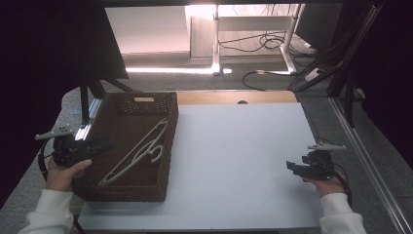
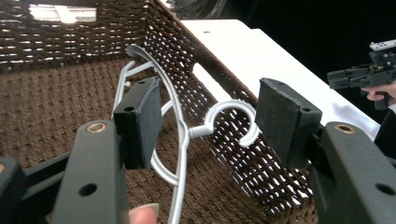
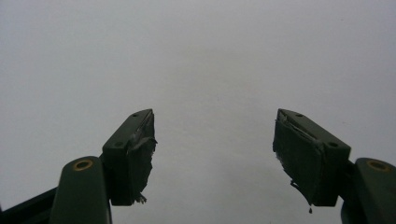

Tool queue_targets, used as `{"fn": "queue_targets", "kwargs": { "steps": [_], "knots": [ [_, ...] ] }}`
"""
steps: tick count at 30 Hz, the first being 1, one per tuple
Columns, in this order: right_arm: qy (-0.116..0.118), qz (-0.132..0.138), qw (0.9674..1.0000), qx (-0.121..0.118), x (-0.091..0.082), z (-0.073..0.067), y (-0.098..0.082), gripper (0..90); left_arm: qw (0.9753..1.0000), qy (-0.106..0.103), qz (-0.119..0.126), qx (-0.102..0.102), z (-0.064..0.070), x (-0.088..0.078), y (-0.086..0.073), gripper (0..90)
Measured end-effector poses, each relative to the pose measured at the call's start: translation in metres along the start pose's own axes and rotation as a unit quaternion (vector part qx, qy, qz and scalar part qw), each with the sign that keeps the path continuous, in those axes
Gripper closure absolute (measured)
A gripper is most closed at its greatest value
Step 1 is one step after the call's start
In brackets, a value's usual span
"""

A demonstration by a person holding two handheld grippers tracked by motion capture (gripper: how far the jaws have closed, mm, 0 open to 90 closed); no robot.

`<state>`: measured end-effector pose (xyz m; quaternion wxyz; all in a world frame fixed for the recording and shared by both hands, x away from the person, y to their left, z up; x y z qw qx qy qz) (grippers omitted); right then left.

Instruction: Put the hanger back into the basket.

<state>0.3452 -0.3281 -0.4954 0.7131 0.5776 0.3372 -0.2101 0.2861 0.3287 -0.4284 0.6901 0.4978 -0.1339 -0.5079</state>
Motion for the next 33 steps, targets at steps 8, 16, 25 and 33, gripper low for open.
{"fn": "queue_targets", "kwargs": {
  "steps": [8,16,25,33],
  "knots": [
    [-0.001,0.009,1.0000,-0.001,-0.002,0.000,0.001,30.2,0.9994,0.021,-0.024,0.012,0.015,0.013,0.002,38.4],
    [0.011,0.021,0.9997,-0.007,-0.005,-0.004,0.003,28.5,0.9989,0.039,-0.024,0.008,0.033,0.026,0.004,37.7],
    [0.021,0.032,0.9991,-0.015,-0.008,-0.010,0.006,27.7,0.9970,0.059,-0.042,0.026,0.052,0.048,0.002,38.0],
    [0.045,0.056,0.9971,-0.026,-0.017,-0.017,0.011,27.5,0.9958,0.075,-0.041,0.035,0.061,0.060,-0.005,36.2]
  ]
}}
Point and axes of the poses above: each handheld gripper's, and its own axes: x roughly forward along the jaws, y roughly out of its top, z roughly to its right, the point moved 3 cm from there along x, roughly forward along the jaws, and after that the axes turned 14 degrees about -y, right-handed, at the moved point
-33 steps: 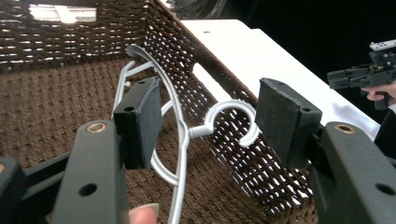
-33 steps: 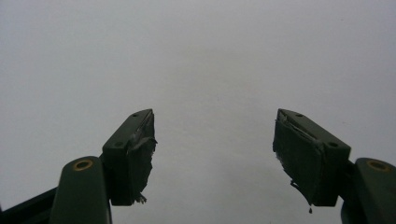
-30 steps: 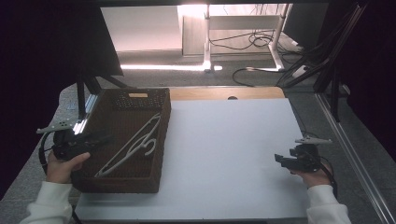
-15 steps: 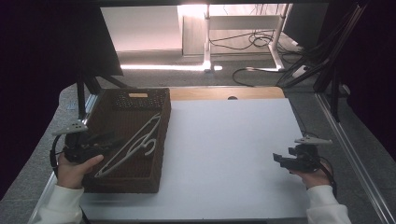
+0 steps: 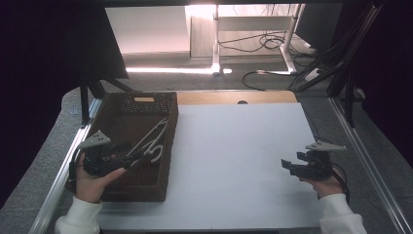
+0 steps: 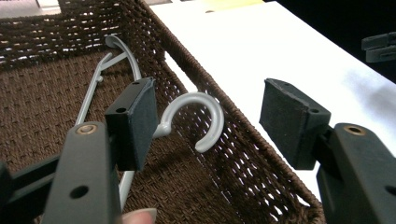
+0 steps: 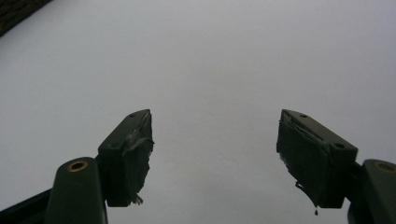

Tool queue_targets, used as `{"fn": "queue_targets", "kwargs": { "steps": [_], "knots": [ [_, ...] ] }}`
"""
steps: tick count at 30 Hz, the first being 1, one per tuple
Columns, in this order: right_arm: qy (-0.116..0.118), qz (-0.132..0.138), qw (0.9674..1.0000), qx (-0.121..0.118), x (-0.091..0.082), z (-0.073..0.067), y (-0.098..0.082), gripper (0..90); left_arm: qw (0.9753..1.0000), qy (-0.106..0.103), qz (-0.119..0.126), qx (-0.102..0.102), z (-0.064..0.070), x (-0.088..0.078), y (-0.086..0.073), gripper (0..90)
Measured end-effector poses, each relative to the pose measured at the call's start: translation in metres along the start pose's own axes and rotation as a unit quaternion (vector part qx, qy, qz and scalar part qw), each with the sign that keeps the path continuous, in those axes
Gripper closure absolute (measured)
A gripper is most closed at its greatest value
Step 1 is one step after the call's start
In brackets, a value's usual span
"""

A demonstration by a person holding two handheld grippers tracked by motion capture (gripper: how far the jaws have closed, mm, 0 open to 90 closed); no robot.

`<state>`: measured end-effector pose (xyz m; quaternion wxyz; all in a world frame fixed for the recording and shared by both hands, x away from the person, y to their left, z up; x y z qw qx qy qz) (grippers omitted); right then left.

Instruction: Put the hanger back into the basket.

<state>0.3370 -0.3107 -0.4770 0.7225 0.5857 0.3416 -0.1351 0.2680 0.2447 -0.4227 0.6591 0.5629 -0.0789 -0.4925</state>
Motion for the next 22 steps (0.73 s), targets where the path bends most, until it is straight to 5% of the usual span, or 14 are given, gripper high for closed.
{"fn": "queue_targets", "kwargs": {
  "steps": [8,22],
  "knots": [
    [0.027,0.025,0.9992,-0.016,-0.009,-0.011,0.007,27.4,0.9996,0.026,-0.004,0.013,0.009,0.000,-0.011,34.0],
    [0.044,0.040,0.9977,-0.034,-0.018,-0.024,0.012,26.9,0.9998,0.014,-0.004,0.011,0.011,0.004,-0.011,33.2]
  ]
}}
Point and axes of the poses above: each handheld gripper's, and its own axes: x roughly forward along the jaws, y roughly out of its top, z roughly to its right, the point moved 3 cm from there along x, roughly forward along the jaws, and after that the axes turned 14 degrees about -y, right-handed, at the moved point
